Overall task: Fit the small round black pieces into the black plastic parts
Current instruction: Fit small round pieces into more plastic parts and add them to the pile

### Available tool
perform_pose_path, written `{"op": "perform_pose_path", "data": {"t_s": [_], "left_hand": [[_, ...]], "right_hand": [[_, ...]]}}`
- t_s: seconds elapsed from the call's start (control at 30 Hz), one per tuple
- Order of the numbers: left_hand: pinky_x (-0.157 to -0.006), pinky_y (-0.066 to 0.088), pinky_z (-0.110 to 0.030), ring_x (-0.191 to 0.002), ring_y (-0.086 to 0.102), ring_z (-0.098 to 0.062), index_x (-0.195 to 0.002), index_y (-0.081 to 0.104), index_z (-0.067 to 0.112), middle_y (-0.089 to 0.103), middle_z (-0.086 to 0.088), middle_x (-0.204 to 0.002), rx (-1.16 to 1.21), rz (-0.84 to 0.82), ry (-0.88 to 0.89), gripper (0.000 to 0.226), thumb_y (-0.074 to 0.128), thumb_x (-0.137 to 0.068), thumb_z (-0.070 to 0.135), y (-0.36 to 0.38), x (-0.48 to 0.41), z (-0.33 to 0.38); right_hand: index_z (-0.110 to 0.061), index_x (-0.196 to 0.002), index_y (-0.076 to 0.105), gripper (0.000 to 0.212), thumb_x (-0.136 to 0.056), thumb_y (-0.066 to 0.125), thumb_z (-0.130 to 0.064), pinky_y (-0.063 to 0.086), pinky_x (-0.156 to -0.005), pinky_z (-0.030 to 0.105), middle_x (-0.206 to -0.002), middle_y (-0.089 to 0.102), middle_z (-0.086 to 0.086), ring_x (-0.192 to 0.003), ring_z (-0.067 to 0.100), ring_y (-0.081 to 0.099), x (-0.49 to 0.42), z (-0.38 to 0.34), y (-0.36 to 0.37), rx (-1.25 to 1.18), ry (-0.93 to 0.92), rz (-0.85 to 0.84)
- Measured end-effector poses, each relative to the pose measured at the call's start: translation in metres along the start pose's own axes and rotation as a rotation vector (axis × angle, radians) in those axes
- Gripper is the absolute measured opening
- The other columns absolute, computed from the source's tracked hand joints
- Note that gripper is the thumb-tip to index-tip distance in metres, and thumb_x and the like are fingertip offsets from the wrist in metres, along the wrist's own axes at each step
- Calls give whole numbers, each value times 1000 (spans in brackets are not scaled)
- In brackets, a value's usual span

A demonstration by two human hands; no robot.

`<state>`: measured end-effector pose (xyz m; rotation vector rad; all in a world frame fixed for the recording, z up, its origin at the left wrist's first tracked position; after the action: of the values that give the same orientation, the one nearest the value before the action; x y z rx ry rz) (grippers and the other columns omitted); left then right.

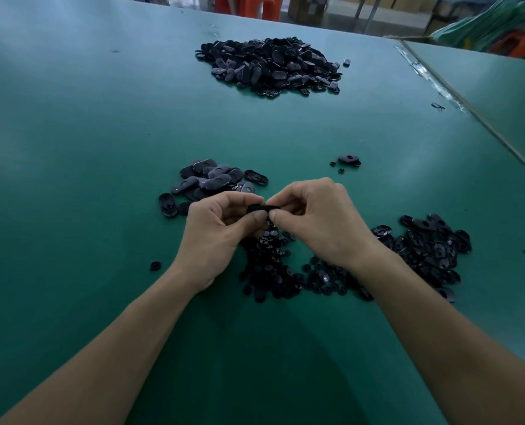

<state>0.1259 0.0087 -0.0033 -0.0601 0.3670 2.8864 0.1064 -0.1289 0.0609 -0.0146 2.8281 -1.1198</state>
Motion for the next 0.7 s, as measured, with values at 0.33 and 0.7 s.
{"op": "perform_pose_path", "data": {"t_s": [0.33,0.7], "left_hand": [[-64,58,-20,-66,74,-16,-88,72,12,77,-7,-76,-25,51,11,19,75,-78,-4,-3,0,2],[-68,57,-22,-67,72,-17,-94,70,12,74,-5,-76,-96,172,90,16,73,-86,-2,-15,1,3]], "right_hand": [[-32,-78,69,22,-85,69,-11,43,-61,4,-66,69,-15,-64,-10,63,-1,5,5,-33,44,-15],[-27,-118,69,25,-95,63,-20,54,-85,23,-108,68,-11,-88,1,65,-29,34,-14,28,59,0]]}}
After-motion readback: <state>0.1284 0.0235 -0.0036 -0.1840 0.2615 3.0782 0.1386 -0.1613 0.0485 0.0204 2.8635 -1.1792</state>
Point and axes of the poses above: each hand's wrist, its own x-axis away from the middle knuckle, its own y-axis out of the palm, z = x × y, the point moved 9 cm from there along -x, towards the middle knuckle
